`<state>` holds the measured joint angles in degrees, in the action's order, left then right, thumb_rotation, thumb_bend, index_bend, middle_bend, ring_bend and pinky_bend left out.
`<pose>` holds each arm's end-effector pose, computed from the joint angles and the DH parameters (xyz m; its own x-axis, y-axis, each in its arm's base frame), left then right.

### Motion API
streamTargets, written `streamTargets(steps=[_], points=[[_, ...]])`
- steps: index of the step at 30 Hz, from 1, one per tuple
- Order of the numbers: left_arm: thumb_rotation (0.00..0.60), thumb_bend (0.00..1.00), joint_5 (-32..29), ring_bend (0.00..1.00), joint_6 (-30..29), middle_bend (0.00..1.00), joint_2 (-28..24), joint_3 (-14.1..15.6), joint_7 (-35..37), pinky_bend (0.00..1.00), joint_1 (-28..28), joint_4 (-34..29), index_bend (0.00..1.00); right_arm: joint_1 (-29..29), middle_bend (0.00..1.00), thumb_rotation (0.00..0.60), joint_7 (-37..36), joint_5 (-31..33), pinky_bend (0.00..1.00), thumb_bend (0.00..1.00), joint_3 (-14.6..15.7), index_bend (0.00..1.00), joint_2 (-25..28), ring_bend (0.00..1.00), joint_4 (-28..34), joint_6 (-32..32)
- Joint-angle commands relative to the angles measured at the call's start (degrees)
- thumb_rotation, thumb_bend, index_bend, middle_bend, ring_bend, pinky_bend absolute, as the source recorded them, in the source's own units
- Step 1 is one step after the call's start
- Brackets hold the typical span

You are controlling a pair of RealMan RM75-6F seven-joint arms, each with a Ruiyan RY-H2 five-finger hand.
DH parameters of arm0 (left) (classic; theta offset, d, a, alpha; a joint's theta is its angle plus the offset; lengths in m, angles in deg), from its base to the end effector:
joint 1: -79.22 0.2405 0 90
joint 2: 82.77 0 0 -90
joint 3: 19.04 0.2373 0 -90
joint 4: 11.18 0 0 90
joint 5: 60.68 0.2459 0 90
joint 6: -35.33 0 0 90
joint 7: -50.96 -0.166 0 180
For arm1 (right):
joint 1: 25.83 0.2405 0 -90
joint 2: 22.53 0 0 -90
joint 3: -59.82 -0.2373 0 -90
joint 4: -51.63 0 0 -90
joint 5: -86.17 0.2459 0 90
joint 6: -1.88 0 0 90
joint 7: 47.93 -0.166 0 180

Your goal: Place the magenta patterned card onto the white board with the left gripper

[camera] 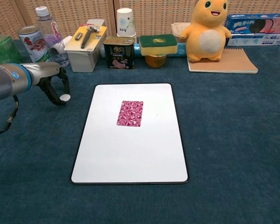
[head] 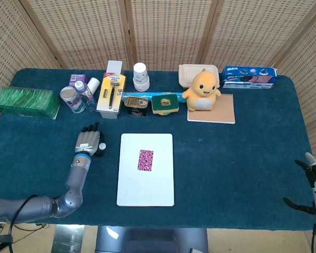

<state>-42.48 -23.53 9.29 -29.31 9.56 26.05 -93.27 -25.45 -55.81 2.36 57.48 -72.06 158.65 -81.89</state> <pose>-0.1640 0.3840 -0.0714 0.4363 0.4518 0.7782 0.8644 0.0298 -0.5019 -0.2962 -0.1764 0.1647 0.2585 -0.0536 0.9645 -0.9599 0.0981 0.2627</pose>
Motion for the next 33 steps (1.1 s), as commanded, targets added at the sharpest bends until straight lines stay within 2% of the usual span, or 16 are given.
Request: streamTargets(steps=[1, 4, 12, 18, 22, 27, 33], points=[[0.6, 0.27, -0.08, 0.0, -0.08, 0.0, 0.14, -0.05, -0.16, 0.06, 0.06, 0.21, 0.45, 0.02, 0.0, 0.6, -0.03, 0.02, 0.0, 0.05, -0.01, 0.12, -0.05, 0.0, -0.03, 0.02], [0.6, 0.29, -0.03, 0.0, -0.42, 0.0, 0.4, -0.23, -0.28, 0.06, 0.17, 0.47, 0.49, -0.02, 0.0, 0.6, -0.22, 0.01, 0.0, 0.05, -0.05, 0.12, 0.02, 0.0, 0.0, -0.09], [0.6, 0.29, 0.56, 0.0, -0.85, 0.0, -0.03, -1.06, -0.29, 0.06, 0.35, -0.8, 0.5, 0.02, 0.0, 0.6, -0.73, -0.19, 0.0, 0.05, 0.06, 0.12, 0.25, 0.0, 0.0, 0.09], [0.6, 0.29, 2.34, 0.0, -2.13, 0.0, -1.9, -1.88, -0.78, 0.06, -0.02, -5.86, 0.5, 0.06, 0.0, 0.6, -0.76, -0.15, 0.0, 0.05, 0.09, 0.12, 0.29, 0.0, 0.04, 0.2], [0.6, 0.29, 5.04, 0.0, -3.76, 0.0, -2.77, -1.6, -2.93, 0.06, -1.3, -11.87, 0.5, 0.02, 0.0, 0.6, -0.9, -0.27, 0.0, 0.05, 0.16, 0.12, 0.34, 0.0, 0.09, 0.16], [0.6, 0.28, 5.45, 0.0, -4.64, 0.0, -0.74, -1.71, -5.08, 0.06, -3.32, -15.14, 0.5, -0.06, 0.0, 0.6, -1.17, -0.55, 0.0, 0.05, 0.33, 0.12, 0.6, 0.0, 0.17, 0.16], [0.6, 0.28, 2.53, 0.0, -6.07, 0.0, 4.47, -3.09, -8.97, 0.06, -7.35, -13.54, 0.5, 0.09, 0.0, 0.6, -1.55, -0.25, 0.0, 0.05, 0.22, 0.12, 0.65, 0.0, -0.21, 0.42]])
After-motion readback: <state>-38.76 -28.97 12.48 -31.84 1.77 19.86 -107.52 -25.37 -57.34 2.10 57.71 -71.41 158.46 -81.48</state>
